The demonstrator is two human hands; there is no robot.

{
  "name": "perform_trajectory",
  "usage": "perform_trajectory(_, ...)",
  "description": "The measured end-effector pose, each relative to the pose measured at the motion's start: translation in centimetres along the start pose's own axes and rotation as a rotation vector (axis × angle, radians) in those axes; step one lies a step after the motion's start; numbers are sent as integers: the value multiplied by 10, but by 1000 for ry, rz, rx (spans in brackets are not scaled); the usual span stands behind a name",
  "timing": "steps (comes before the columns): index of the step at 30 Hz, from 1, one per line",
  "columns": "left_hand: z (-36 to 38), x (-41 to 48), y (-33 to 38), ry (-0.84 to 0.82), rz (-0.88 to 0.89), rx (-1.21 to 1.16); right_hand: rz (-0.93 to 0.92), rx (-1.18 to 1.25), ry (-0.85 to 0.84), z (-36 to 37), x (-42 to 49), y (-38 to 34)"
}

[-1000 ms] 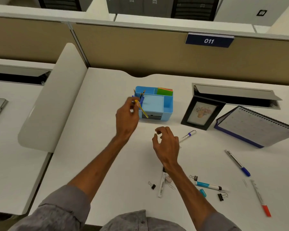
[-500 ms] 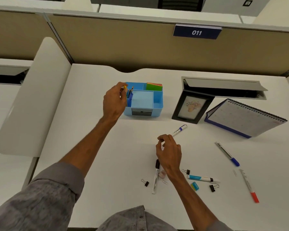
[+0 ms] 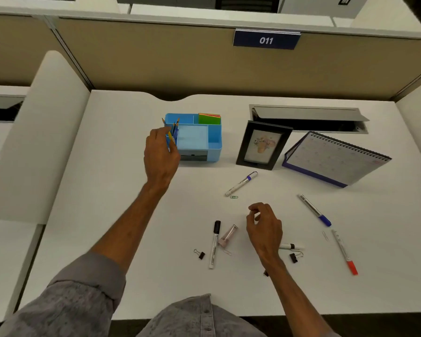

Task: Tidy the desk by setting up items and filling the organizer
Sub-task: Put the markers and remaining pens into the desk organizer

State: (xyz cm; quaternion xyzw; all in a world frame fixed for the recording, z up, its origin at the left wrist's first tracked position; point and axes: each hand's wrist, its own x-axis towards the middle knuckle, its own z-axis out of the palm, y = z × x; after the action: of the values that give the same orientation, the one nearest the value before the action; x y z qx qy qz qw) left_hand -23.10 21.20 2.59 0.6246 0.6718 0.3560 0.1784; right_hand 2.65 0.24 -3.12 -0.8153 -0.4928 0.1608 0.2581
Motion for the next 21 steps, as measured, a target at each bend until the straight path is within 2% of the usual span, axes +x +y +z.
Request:
perform_trajectory(3, 7, -39, 16, 26, 35, -8, 11, 22, 0, -9, -9, 15)
perform_trajectory(5, 15, -74, 25, -19, 61, -19, 7, 42, 1, -15, -16, 23)
perform_trajectory(11, 47, -162, 34, -456, -59, 171, 9, 61, -44, -30, -33, 40)
perform_trajectory(14, 53, -186, 35, -584, -122, 242, 4, 79, -69, -36, -42, 47)
perform_trajectory(21, 59, -213, 40, -617, -145, 324, -19, 71, -68, -52, -57, 69)
